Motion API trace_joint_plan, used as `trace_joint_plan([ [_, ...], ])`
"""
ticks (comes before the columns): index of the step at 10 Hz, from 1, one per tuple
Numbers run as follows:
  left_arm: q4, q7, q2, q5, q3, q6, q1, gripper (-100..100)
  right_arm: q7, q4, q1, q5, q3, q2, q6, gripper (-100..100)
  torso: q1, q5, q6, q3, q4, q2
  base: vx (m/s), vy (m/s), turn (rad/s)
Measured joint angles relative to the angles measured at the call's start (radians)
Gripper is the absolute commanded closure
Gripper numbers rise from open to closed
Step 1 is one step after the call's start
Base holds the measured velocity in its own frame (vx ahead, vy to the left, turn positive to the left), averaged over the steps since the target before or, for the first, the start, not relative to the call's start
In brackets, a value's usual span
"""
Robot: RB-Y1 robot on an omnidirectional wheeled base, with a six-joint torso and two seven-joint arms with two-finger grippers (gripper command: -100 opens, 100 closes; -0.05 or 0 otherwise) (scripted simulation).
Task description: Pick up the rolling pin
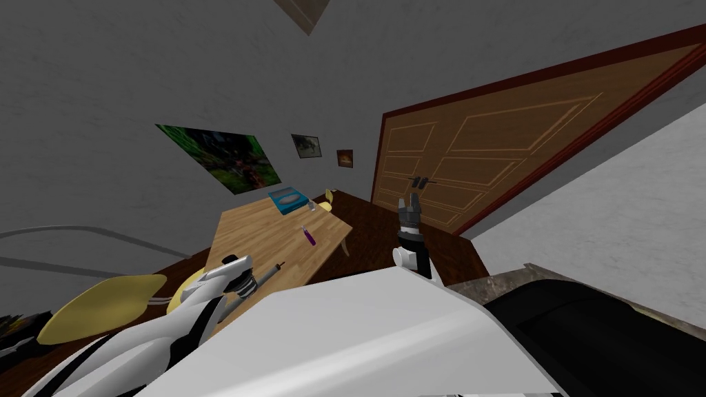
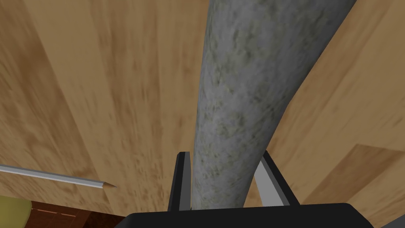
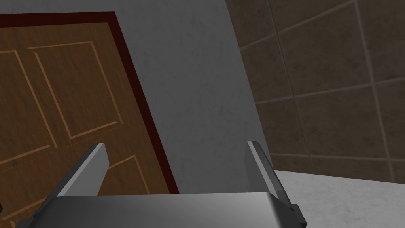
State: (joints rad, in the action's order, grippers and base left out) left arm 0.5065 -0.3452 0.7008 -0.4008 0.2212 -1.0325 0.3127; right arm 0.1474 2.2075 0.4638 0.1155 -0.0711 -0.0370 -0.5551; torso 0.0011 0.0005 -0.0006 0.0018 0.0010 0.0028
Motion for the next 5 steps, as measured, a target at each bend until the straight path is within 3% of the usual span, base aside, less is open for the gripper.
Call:
trace_joint_plan([
  [3, -0.012, 0.035, 0.003, 0.036, 0.078, 0.0, -0.014, 100, 0.0, 0.0, 0.0, 0.0, 0.0, 0.0, 0.0, 0, 0.0, 0.0, -0.001, 0.0, 0.0, 0.0, -0.014, -0.015, -0.081],
  [5, 0.033, 0.039, -0.002, 0.055, 0.123, -0.022, -0.05, 100, 0.0, 0.0, 0.0, 0.0, 0.0, 0.0, 0.0, 0, 0.0, 0.0, 0.0, 0.0, 0.0, 0.0, -0.013, -0.012, -0.141],
])
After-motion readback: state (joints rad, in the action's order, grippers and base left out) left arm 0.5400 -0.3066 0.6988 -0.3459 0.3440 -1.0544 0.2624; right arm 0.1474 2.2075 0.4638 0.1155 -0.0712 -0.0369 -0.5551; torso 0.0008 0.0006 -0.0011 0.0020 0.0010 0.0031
